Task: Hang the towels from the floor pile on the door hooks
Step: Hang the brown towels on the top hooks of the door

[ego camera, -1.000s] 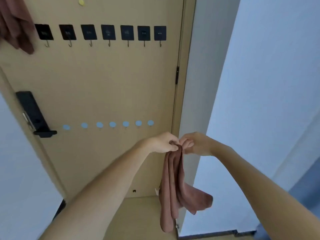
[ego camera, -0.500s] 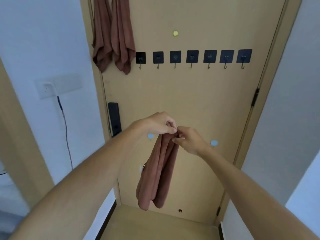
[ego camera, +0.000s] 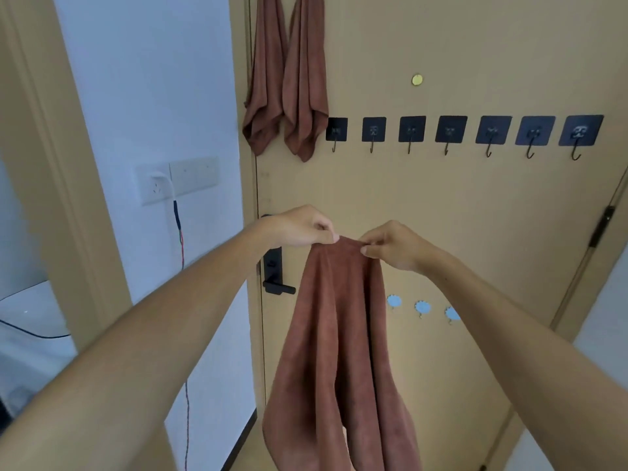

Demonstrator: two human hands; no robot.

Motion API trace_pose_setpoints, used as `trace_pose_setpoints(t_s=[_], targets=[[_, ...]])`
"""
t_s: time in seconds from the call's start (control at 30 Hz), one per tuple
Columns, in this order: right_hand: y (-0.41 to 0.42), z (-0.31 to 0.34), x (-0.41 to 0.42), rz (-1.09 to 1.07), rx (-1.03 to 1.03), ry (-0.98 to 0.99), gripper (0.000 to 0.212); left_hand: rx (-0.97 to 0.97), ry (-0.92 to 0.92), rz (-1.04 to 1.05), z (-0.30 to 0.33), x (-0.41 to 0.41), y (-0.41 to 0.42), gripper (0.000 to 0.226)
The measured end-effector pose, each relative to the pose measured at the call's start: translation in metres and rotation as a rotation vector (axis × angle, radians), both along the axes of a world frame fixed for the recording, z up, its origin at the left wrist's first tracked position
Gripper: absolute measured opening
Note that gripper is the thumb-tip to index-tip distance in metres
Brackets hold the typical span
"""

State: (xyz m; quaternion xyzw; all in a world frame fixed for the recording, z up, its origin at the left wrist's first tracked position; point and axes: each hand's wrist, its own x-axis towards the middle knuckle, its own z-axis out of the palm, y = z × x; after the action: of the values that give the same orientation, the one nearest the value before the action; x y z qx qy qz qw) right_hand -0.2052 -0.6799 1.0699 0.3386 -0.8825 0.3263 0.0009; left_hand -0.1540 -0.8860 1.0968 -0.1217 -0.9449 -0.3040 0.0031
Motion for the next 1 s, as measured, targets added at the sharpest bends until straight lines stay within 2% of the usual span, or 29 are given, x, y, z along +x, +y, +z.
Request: trace_pose_setpoints(t_s=[0.1, 0.2, 0.47, 0.6, 0.8, 1.0], targets=[[-0.005, 0.013, -0.021, 0.039, -0.088, -0.052, 0.021, 0.098, 0.017, -0.005, 0.012, -0.02, 0.001, 0.023], [-0.005, 0.029, -0.043, 0.068, -0.111, -0.051, 0.012, 0.068, 0.004, -0.008, 0.028, -0.045, 0.003, 0.018], [0.014, 0.084, -0.108, -0.004, -0.097, 0.176, 0.019, -0.054, 0.085, 0.0, 0.087, -0.119, 0.019, 0.013], [0.016, 0.121, -0.133, -0.034, -0.177, 0.278, 0.017, -0.012, 0.174, 0.048, 0.128, -0.146, 0.029, 0.017], [0.01, 0.184, -0.165, -0.044, -0.367, 0.396, 0.01, 0.16, 0.236, 0.107, 0.185, -0.167, 0.03, 0.017], [0.002, 0.238, -0.185, -0.038, -0.416, 0.56, 0.02, 0.154, 0.449, 0.128, 0.237, -0.185, 0.027, 0.016]])
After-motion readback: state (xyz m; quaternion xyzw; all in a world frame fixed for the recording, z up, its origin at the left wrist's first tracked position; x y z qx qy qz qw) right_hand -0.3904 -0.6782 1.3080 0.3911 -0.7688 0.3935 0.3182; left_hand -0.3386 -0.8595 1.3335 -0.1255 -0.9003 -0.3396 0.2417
